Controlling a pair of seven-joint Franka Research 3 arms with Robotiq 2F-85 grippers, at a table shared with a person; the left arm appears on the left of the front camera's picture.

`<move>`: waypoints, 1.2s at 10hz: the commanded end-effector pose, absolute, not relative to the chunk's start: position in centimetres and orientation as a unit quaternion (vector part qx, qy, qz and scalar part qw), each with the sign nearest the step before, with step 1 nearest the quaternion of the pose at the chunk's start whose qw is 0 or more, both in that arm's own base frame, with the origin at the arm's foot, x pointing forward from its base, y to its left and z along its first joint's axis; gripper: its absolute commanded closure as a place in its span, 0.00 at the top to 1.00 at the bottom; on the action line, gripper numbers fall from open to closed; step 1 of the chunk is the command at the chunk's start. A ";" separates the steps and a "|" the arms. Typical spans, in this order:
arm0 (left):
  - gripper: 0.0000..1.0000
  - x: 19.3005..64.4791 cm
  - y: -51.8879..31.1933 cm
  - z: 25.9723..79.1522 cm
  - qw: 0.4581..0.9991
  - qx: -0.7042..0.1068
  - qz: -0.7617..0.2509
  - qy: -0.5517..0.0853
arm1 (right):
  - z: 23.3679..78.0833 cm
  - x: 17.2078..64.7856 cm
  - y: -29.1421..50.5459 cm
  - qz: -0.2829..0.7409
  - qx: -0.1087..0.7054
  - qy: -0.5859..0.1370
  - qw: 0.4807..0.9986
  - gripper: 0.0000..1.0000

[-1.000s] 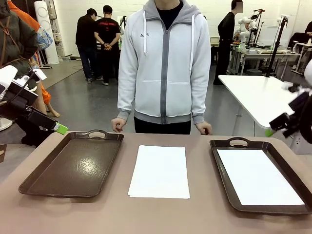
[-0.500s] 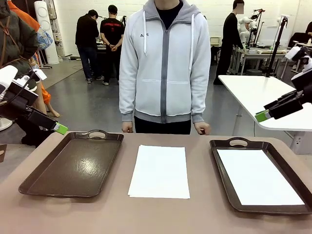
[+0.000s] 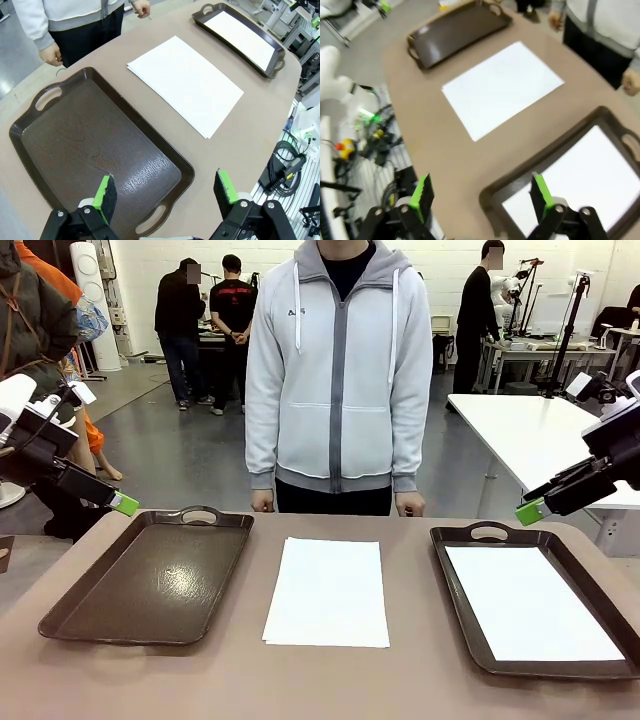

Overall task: Sort the A4 documents.
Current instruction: Receive the A4 Paper.

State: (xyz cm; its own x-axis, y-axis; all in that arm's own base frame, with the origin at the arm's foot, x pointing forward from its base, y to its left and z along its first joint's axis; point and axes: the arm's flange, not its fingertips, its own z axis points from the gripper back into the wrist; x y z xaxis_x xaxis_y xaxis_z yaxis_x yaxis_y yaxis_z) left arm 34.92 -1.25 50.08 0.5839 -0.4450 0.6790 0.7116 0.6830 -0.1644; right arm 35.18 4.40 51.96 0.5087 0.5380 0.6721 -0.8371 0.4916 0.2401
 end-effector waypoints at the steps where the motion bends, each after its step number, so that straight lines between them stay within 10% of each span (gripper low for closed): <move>1: 1.00 35.0 -1.0 49.9 0.859 -0.221 -0.341 -0.312 | 53.0 35.6 3.4 0.396 0.316 -0.274 0.817 1.00; 12: 1.00 35.0 -1.0 49.9 0.859 -0.221 -0.341 -0.312 | 53.1 35.1 2.9 0.384 0.320 -0.269 0.823 1.00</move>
State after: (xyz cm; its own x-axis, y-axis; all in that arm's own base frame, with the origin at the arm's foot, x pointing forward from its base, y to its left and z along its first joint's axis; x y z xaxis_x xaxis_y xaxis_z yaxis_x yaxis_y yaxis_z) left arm 34.92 -1.25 50.08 0.5840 -0.4449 0.6790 0.7116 0.6831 -0.1645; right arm 35.09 2.79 53.13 0.5638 0.4633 0.6837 -0.8000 0.5123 0.3125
